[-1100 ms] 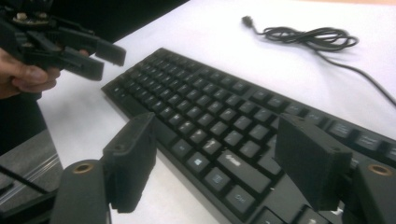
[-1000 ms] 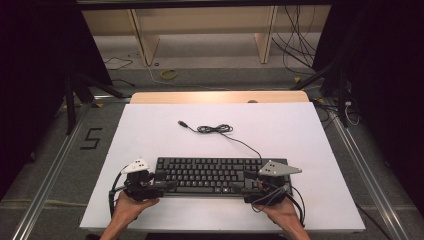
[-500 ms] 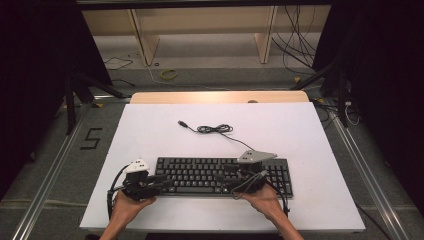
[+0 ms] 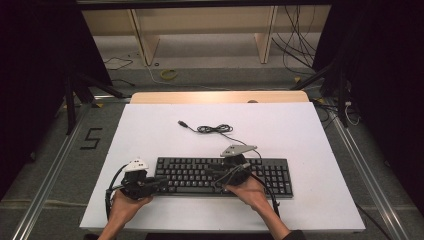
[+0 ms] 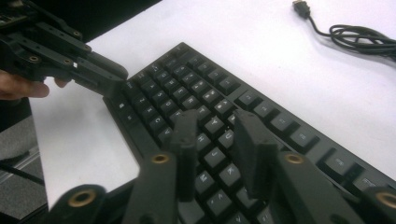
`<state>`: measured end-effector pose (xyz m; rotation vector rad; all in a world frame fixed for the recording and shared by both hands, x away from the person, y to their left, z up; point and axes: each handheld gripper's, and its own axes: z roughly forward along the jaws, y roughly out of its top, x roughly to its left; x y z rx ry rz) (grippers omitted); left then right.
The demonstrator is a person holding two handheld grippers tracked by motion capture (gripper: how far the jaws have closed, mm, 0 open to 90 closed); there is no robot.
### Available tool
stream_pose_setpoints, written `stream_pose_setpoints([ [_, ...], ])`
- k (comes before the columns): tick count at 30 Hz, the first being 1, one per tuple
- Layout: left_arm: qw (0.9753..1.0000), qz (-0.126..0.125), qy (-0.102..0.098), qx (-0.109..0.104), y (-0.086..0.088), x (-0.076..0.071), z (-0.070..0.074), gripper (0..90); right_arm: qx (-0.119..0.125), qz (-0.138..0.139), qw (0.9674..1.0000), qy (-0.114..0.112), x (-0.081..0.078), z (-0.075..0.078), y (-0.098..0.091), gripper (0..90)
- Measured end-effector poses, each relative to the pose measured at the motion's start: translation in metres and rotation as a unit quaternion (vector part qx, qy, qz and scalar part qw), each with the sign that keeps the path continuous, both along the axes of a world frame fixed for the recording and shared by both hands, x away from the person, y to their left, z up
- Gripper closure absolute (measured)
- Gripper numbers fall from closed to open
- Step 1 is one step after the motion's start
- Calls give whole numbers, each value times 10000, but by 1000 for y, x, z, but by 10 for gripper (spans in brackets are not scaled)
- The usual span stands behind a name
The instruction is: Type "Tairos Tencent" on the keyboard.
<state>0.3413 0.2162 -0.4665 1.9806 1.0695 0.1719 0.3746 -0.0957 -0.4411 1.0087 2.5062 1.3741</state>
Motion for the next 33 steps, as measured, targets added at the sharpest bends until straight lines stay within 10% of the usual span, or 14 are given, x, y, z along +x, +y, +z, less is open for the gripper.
stream_pose_setpoints([
  [10, 9998, 110, 67, 150, 4, 3, -2, 886, -154, 74, 9997, 177, 15, -10, 30, 898],
  [33, 9987, 208, 184, 424, 8, 9, -8, 889, -412, 116, 9985, 342, 29, -29, 62, 900],
])
